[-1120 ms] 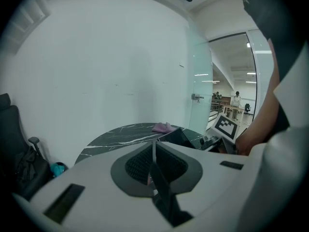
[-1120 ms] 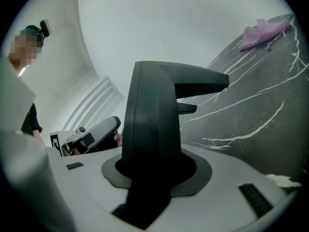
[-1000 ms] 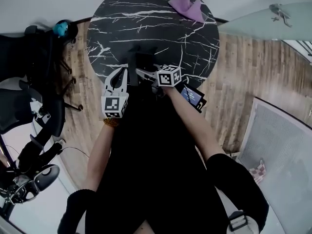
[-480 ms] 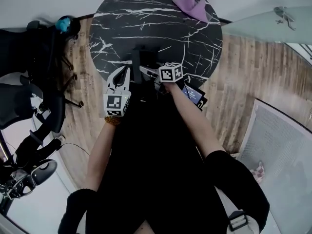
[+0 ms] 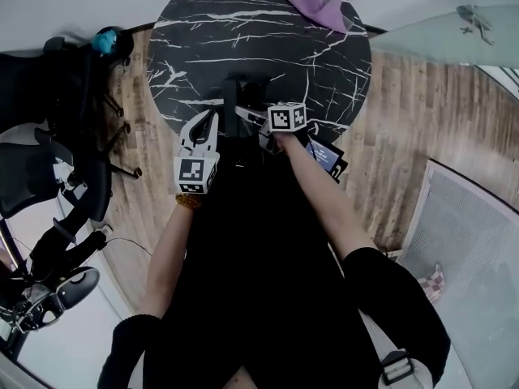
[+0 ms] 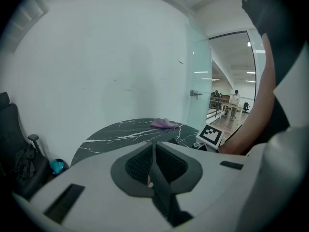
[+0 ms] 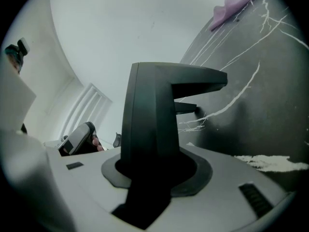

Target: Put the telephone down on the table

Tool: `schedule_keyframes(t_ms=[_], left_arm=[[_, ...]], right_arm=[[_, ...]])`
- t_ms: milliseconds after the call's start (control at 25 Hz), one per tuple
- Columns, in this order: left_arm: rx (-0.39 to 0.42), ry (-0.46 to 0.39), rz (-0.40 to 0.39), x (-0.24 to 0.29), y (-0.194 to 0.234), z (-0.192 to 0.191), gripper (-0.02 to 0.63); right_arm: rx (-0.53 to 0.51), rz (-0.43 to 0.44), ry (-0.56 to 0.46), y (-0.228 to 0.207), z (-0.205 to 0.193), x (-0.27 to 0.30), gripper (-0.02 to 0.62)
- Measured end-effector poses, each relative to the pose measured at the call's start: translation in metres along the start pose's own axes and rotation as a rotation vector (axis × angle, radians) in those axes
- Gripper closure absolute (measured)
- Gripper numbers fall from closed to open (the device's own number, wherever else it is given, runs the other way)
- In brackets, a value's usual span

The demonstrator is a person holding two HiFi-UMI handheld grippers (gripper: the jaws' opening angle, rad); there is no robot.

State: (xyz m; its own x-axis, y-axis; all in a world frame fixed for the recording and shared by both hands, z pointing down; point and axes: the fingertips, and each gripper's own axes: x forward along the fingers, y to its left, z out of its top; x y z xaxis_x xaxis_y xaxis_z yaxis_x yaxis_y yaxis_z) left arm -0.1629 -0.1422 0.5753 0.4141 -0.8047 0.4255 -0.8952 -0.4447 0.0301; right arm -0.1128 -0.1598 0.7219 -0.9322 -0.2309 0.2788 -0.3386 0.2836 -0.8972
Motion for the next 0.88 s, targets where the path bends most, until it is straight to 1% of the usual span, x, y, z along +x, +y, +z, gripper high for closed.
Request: schedule_keyframes(t_ms=[400,880], left_arm=[[0.02,0.01,-0.039,0.007,-0.01,0.0,0.578],[0.025,0.013,-0.068,0.012,-0.019,0.001,0.578]], right_arm=[[0.031,0.01,-0.004,-0.005,-0.001,-0.002,0.428],[-0.017,-0.021,-0.01,-0.008,0.001,-0.008,0.418]])
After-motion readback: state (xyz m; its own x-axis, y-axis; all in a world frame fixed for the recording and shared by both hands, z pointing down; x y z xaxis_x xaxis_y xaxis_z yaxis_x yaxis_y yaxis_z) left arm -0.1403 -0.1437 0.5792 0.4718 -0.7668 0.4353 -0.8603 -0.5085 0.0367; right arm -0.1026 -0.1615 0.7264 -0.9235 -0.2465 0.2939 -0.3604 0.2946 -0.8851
